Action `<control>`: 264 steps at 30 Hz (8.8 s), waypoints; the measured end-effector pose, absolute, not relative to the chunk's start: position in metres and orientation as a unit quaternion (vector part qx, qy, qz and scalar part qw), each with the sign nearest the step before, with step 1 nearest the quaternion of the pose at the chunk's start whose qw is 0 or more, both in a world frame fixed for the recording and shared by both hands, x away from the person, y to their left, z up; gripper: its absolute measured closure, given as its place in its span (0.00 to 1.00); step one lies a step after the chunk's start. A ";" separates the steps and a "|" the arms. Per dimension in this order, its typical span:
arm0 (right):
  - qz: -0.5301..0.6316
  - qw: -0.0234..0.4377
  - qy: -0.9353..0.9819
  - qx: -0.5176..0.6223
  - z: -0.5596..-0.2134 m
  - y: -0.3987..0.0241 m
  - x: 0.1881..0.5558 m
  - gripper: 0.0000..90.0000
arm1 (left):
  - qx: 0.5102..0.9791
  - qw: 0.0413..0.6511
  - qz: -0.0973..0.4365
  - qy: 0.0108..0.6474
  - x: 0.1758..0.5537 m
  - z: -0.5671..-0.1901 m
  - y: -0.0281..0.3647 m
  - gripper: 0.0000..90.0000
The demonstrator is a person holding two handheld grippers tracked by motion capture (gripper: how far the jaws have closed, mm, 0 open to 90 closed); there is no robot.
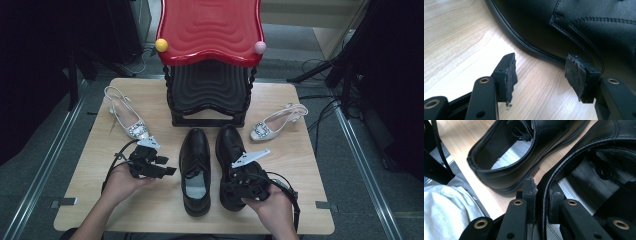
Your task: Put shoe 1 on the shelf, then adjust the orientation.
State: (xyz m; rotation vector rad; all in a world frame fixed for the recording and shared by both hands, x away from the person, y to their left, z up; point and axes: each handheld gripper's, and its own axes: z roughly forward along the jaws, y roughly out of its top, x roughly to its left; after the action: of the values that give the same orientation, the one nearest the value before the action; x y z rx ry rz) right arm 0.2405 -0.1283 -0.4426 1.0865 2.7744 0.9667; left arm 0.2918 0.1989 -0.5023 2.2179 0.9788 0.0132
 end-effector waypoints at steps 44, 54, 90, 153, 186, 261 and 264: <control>0.413 0.030 0.824 0.386 -0.444 -0.184 0.256 0.80 | 0.859 0.350 -0.004 0.374 0.295 -0.508 0.194 0.50; 0.382 0.034 0.823 0.419 -0.477 -0.197 0.271 0.94 | 0.854 0.359 -0.015 0.377 0.297 -0.515 0.191 0.82; 0.351 0.022 0.824 0.443 -0.509 -0.176 0.336 1.00 | 0.856 0.354 -0.033 0.375 0.280 -0.527 0.168 0.97; 0.350 -0.036 0.852 0.387 -0.446 -0.153 0.267 0.69 | 0.847 0.372 -0.006 0.380 0.286 -0.508 0.194 0.51; 0.268 -0.059 0.856 0.439 -0.481 -0.113 0.298 0.65 | 0.843 0.381 0.009 0.379 0.295 -0.503 0.198 0.51; 0.488 0.012 0.683 0.544 -0.363 -0.113 0.402 0.92 | 0.841 0.384 0.019 0.380 0.299 -0.503 0.214 0.49; 0.495 0.018 0.668 0.556 -0.364 -0.110 0.408 0.92 | 0.841 0.385 0.017 0.380 0.300 -0.504 0.213 0.50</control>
State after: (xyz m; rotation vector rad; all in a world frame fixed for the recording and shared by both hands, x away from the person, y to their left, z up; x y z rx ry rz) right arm 0.4081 -0.1105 -0.3639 1.7252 2.0738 1.5367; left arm 0.2996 0.2133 -0.5044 2.1433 0.9680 0.0440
